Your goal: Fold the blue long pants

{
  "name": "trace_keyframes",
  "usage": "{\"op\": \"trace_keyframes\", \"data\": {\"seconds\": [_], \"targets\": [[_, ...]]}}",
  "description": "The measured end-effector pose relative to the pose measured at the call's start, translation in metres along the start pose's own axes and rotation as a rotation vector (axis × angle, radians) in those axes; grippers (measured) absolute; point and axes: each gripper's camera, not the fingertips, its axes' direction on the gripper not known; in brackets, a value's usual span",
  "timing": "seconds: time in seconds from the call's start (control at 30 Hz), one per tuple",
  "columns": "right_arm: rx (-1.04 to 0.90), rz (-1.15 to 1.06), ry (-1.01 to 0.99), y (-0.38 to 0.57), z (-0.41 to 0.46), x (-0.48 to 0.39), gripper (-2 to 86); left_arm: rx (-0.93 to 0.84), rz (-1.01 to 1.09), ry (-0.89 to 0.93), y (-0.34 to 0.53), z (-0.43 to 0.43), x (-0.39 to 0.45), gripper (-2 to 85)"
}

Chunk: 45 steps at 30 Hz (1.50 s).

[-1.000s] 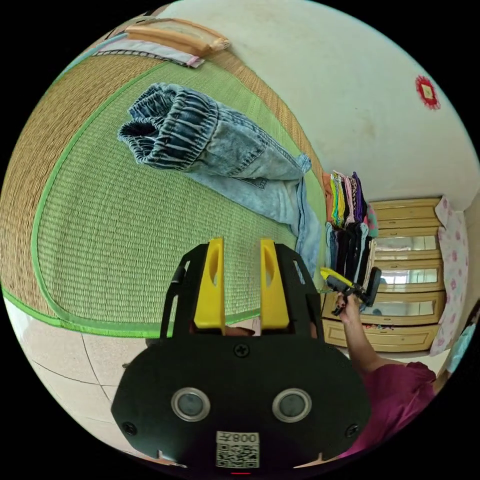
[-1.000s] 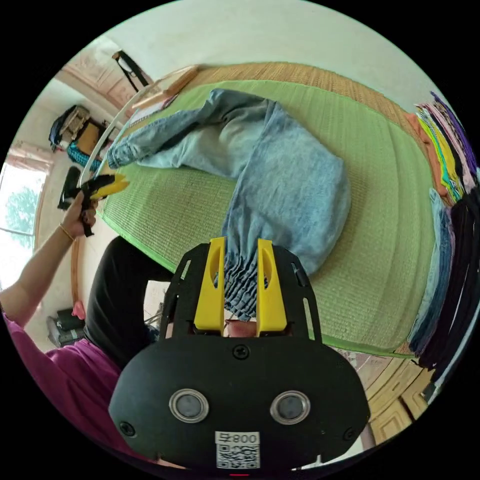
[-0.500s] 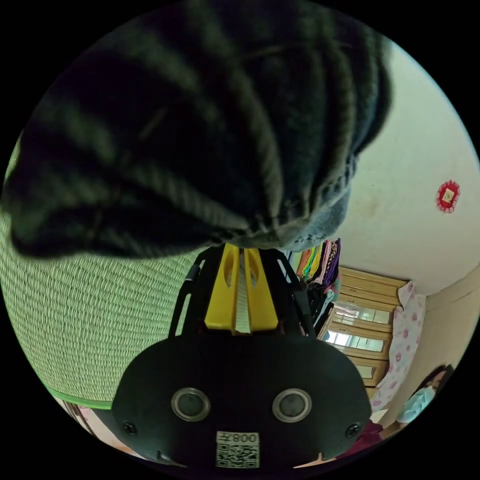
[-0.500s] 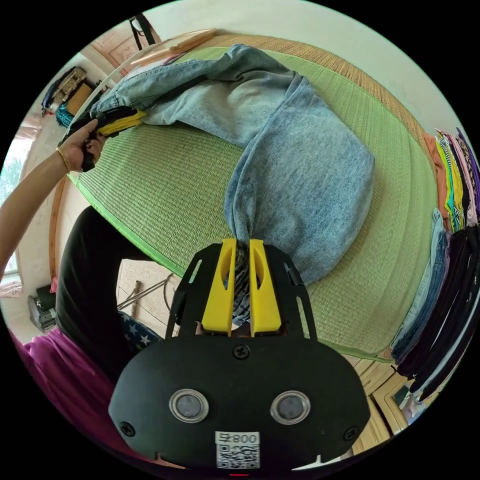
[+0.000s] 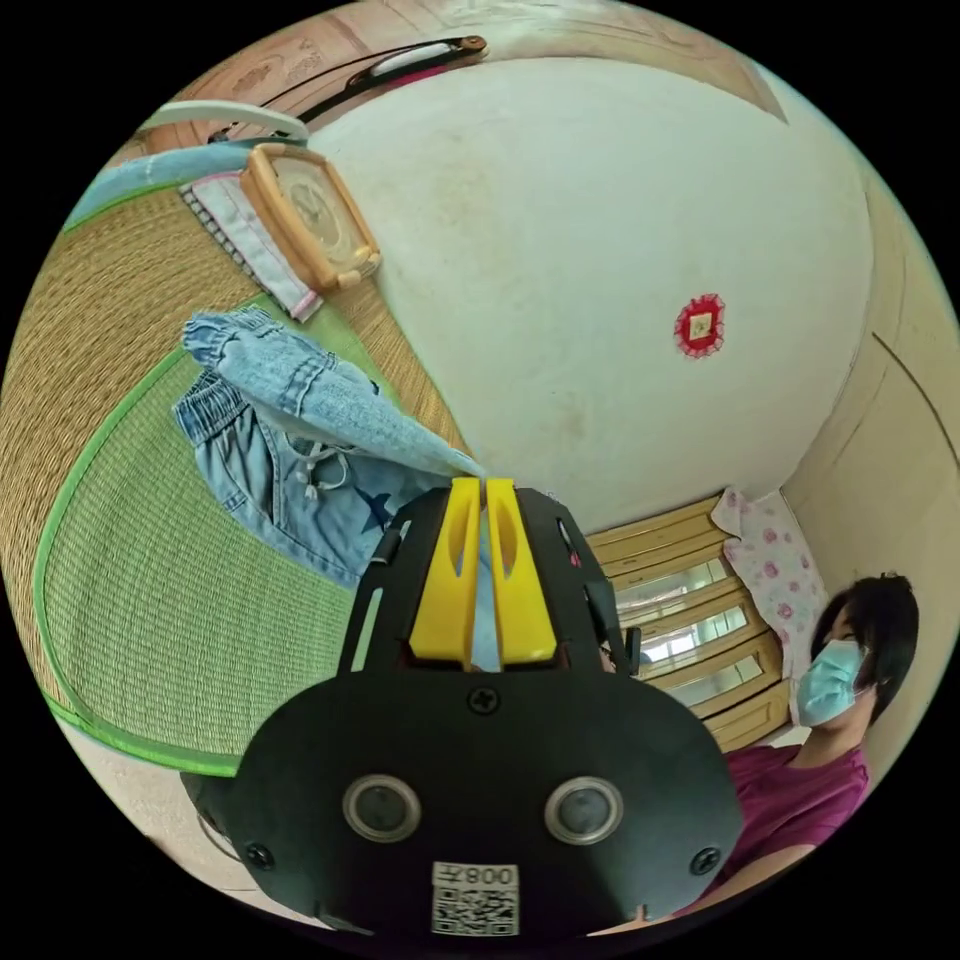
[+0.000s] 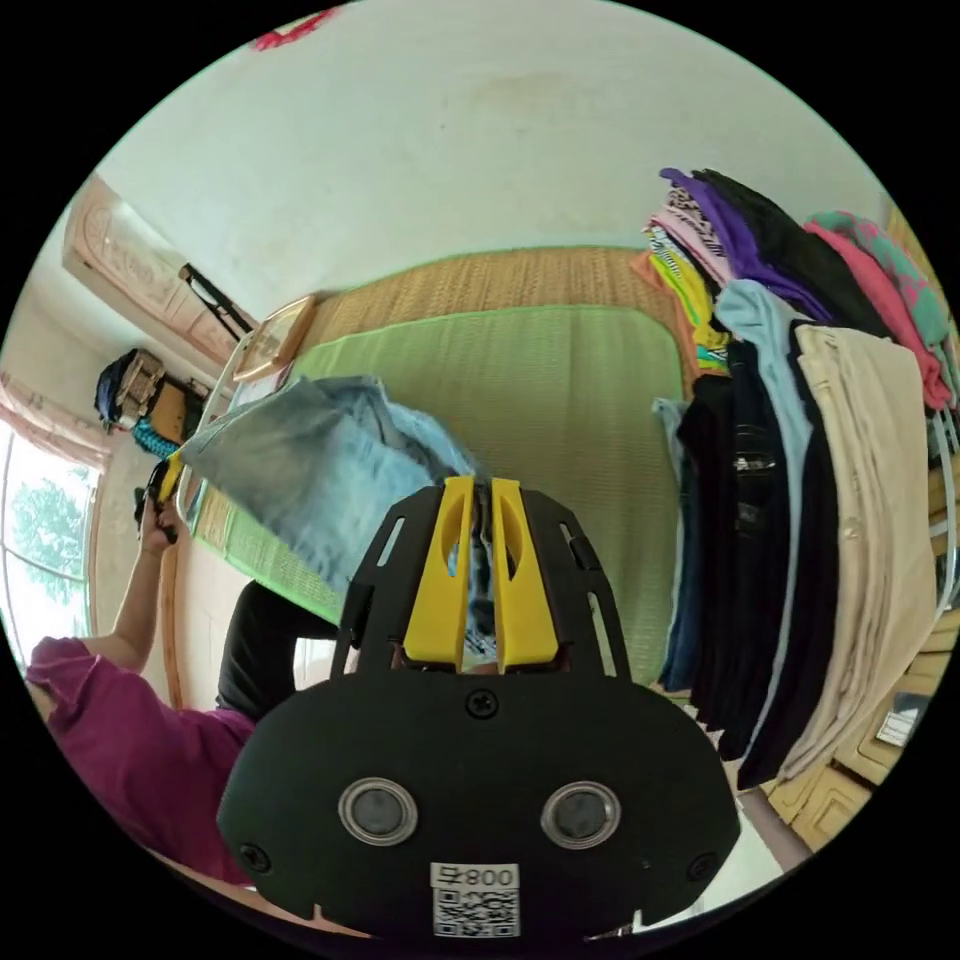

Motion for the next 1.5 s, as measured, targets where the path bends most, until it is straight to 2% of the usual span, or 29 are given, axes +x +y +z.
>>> {"op": "trace_keyframes", "data": {"seconds": [0.1,0.2,0.3,0.47,0.57,0.77,0.87,1.1,1.5], "targets": [[0.034,0.113,0.089,-0.009,-0.011,0.023,3.4,0.022,-0.001,-0.008,0.006,-0.022,0.000,0.7],[0.078,0.120,0.024,0.003,-0.008,0.012,4.8,-0.040,-0.024,-0.053,0.020,-0.023,-0.008,0.7],[0.016,-0.036,0.014,0.034,0.022,-0.043,5.7,-0.046,-0.058,-0.056,0.034,-0.025,-0.019,0.7],[-0.273,-0.371,0.158,0.109,0.125,-0.146,9.4,-0.022,-0.111,-0.037,0.045,-0.032,-0.032,0.8],[-0.352,-0.499,0.271,0.136,0.160,-0.175,9.6,-0.035,-0.108,-0.053,0.048,-0.033,-0.031,0.8],[-0.404,-0.516,0.233,0.154,0.179,-0.188,4.2,-0.050,-0.120,-0.077,0.056,-0.032,-0.032,0.9],[-0.398,-0.526,0.241,0.164,0.177,-0.191,1.0,-0.052,-0.133,-0.082,0.061,-0.030,-0.034,0.9],[-0.384,-0.456,0.182,0.176,0.162,-0.188,-0.4,-0.054,-0.139,-0.080,0.068,-0.022,-0.027,0.8],[-0.122,-0.316,0.144,0.197,0.070,-0.177,-0.6,-0.070,-0.116,-0.080,0.076,-0.003,0.003,0.8]]}}
